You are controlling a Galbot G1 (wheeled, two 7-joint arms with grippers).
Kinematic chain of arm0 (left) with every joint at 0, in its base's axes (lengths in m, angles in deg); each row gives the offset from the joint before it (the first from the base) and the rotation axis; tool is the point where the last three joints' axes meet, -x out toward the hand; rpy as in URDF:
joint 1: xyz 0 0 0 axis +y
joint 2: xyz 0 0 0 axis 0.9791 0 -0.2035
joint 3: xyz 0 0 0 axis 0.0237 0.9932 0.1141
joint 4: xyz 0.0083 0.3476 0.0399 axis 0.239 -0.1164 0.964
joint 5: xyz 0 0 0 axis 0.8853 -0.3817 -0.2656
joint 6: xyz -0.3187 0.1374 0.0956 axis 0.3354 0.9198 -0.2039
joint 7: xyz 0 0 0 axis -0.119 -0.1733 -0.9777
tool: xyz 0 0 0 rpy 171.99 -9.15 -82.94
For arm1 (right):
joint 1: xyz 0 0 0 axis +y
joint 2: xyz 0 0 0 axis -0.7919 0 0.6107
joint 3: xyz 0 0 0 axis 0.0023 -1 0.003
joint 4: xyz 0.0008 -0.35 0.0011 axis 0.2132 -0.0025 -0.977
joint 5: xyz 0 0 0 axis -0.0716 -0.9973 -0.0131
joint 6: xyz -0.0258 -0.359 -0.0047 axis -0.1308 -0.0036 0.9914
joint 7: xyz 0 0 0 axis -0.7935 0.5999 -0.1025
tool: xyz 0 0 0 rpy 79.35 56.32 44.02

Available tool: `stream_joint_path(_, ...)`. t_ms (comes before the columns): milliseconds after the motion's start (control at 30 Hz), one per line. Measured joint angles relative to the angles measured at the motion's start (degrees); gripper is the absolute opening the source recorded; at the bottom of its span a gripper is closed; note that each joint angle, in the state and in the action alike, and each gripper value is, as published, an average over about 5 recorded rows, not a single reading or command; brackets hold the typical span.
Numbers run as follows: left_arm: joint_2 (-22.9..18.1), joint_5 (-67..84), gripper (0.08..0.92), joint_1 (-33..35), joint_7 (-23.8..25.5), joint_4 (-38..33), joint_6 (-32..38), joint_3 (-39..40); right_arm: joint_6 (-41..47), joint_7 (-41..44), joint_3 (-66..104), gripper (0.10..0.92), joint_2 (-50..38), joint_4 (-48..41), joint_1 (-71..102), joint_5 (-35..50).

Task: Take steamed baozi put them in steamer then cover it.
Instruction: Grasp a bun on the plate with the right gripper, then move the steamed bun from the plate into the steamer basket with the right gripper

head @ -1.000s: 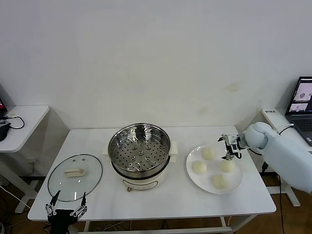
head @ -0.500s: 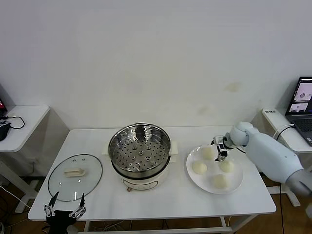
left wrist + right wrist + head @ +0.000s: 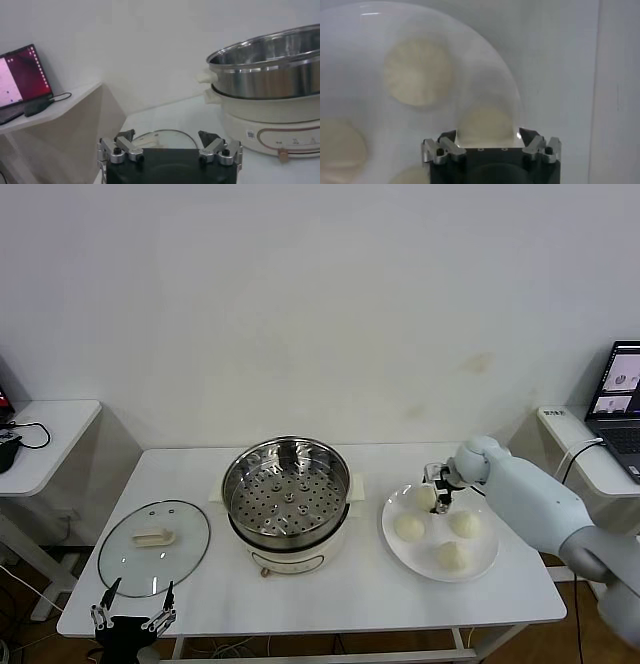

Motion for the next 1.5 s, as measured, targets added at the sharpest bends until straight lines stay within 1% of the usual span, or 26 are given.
stream_joint_path(233,-0.1,-0.01,0.823,-0.03,-0.07,0.05,0.01,0.03,0.02,0.35,-0.29,0.615,-0.02,0.0,-0.06,-0.76)
stream_joint_path(433,-0.13,-0.01,0.823,-0.09,-0.08,0.06,0.01,0.11,0.0,1.01,-1.21,0.59,-0.88,0.96,-0.62,-0.29)
stream_joint_path(667,-0.05,-0.02,0.823,-0.19,-0.06,-0.01,-0.01,0.32,0.08,1.77,-2.61,0.585,-2.72,3.04,-1.99,1.4)
stream_joint_path(867,0.31,0.06,0.823,-0.39,0.04,-0.1,-0.21,0.39,0.81,2.36,-4.61,0.585,-5.28,6.66,-4.44,4.45)
stream_joint_path(1200,0.97,0.28,0.823,-0.67,0.16,-0.27,-0.44,0.76,1.78,2.33,-10.19,0.585,-9.77,15.51,-13.21,12.74)
stream_joint_path(1500,1.74,0.53,0.823,-0.81,0.11,-0.68,-0.5,0.65,2.98,1.21,-17.43,0.59,-9.24,21.25,-25.15,21.87)
